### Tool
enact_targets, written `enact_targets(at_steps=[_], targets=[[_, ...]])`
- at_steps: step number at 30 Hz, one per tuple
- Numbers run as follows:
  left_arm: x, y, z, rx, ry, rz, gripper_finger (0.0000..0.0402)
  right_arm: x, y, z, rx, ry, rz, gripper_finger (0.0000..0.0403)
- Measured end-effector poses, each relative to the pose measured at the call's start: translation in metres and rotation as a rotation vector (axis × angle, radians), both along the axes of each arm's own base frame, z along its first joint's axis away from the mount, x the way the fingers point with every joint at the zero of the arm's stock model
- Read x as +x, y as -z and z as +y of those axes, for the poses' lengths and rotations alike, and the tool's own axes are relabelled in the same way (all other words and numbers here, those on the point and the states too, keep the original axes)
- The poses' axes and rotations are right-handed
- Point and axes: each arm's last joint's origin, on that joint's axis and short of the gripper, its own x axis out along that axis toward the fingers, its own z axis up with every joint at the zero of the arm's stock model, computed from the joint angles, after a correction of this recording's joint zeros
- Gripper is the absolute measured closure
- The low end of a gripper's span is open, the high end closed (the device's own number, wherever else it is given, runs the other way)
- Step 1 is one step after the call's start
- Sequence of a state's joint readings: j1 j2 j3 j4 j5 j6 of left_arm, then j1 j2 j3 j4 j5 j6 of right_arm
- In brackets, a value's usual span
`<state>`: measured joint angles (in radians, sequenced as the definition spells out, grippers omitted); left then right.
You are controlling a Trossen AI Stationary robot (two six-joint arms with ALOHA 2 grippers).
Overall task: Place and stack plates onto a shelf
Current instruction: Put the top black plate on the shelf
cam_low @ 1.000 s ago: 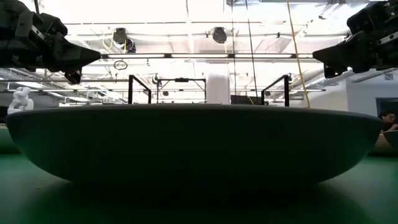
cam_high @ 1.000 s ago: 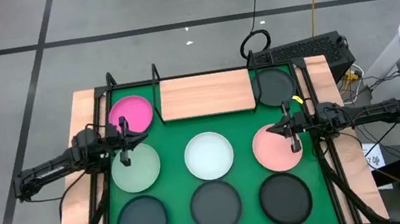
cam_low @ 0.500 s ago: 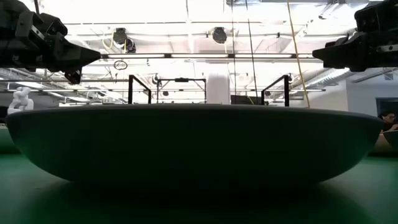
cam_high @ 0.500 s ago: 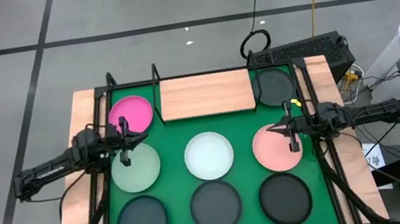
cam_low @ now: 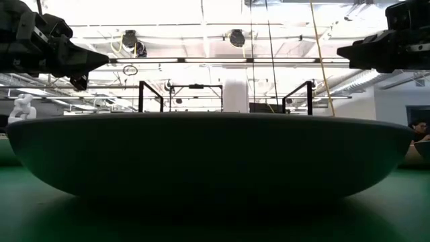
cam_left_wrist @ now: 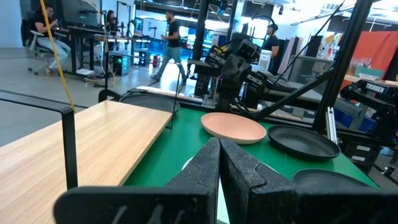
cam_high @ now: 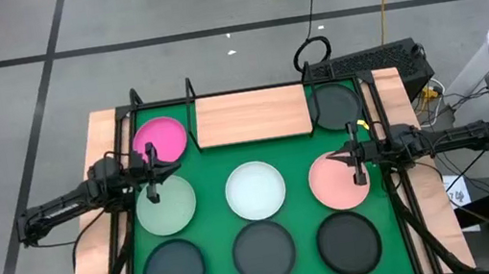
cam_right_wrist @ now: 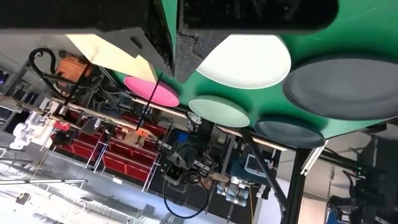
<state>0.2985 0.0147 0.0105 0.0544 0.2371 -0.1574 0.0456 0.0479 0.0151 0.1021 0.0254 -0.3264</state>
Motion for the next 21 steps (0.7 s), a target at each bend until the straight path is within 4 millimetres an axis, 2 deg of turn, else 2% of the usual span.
enact_targets(at_steps=[12,16,21], targets=[[0.000,0.000,0.000,0.000,0.000,0.000,0.0387,0.000,0.000,-0.001,-0.050,0.031,0.000,0.0403],[0.000,0.000,0.000,0.000,0.000,0.000,0.0387,0.000,-0.004,-0.003,0.029,0.093,-0.040,0.0403],[0.000,0.000,0.000,0.000,0.000,0.000,0.0387,-0.002,-0.014,-0.005,0.231,0.130,-0.160,0.0403]])
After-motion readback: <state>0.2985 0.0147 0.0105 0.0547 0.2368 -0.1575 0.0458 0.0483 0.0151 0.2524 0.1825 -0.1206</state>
